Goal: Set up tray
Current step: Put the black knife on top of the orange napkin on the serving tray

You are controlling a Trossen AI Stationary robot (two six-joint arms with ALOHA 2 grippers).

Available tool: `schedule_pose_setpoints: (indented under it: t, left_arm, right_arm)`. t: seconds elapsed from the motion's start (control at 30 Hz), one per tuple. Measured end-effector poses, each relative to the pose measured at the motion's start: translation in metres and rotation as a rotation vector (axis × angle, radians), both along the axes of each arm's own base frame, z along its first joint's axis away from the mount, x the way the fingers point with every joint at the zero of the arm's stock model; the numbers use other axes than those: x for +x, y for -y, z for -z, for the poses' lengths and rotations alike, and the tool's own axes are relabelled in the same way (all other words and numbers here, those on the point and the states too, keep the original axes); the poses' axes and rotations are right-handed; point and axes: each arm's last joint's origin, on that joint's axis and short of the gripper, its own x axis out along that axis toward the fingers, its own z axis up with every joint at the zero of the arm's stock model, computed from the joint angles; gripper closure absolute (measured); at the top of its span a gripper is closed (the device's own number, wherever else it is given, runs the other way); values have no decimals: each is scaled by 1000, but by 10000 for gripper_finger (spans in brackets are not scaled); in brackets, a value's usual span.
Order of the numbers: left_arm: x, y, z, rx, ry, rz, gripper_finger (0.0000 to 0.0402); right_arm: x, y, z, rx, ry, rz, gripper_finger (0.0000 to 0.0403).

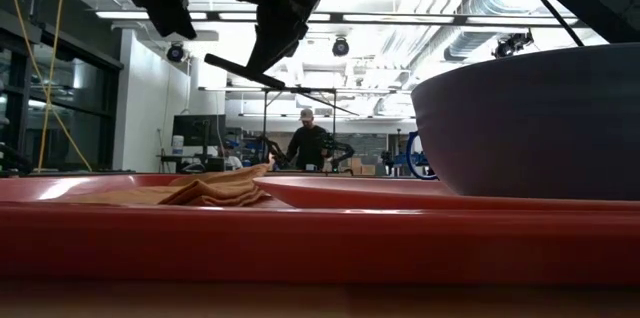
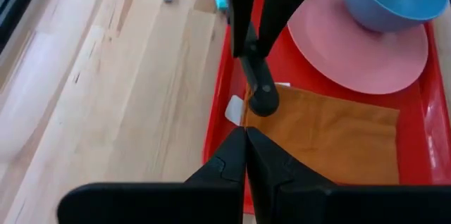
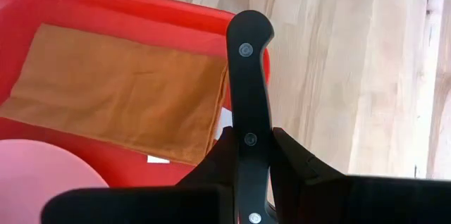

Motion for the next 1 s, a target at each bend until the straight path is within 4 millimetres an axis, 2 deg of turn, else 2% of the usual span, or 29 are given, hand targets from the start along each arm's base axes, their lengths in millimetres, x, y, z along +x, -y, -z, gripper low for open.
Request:
schedule_pose_setpoints:
  t: [0.33, 0.57, 0.67, 0.77, 1.0]
  left_arm:
    - [7, -4, 6, -5, -44, -76, 357]
    - [12, -3, 11, -42, -60, 9, 345]
    - [14, -4, 10, 7, -47, 61, 308]
    - [18, -3, 10, 22, -23, 95, 254]
    - [21, -4, 8, 56, -1, 65, 131]
  right_arm:
    - [-1, 0, 0, -10, -6, -27, 372]
    - [-2, 0, 0, -15, -15, -38, 372]
    - [-2, 0, 0, -15, -15, -38, 372]
    - [-2, 1, 0, -15, -15, -37, 372]
    - [-3, 4, 1, -19, -27, -27, 373]
